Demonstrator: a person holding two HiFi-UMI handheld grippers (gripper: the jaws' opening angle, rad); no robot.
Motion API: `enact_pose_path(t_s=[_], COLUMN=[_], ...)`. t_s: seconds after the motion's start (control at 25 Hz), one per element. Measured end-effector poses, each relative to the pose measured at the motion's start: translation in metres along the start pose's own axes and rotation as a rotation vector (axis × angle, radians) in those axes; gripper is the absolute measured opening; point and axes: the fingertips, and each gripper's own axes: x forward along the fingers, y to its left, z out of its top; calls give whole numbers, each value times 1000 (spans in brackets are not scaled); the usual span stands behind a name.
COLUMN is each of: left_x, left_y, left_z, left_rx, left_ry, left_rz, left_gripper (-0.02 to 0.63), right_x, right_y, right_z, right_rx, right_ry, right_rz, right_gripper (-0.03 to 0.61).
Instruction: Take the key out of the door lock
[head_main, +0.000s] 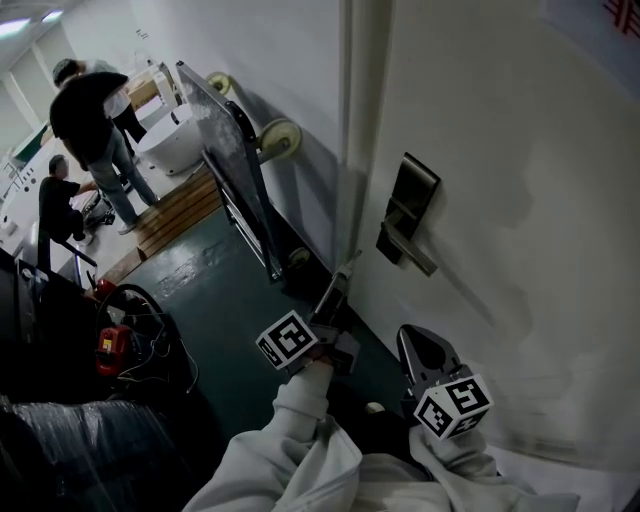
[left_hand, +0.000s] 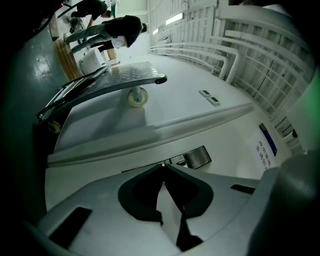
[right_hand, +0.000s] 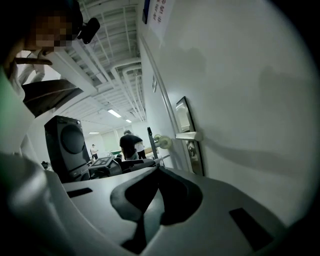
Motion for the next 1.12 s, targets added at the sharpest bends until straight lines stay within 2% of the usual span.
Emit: enact_pose_path(t_s=[0.36, 0.52, 0.72, 1.12], left_x=[-40, -61, -91, -134], left_y=[-14, -23, -41, -84], left_z=[25, 43, 63, 72], left_rx=[106, 202, 408, 905], left_ry=[-86, -131, -160, -164], left_rz=[32, 58, 104, 216], left_gripper=[26, 26, 26, 26], right_x=[7, 14, 25, 34], right_y=[13, 18, 29, 38], right_z=[8, 11, 13, 18], right_rx=[-10, -11, -15, -32], right_ry=[0, -3, -3, -15], right_rz=[90, 129, 181, 222], right_gripper=[52, 52, 52, 52])
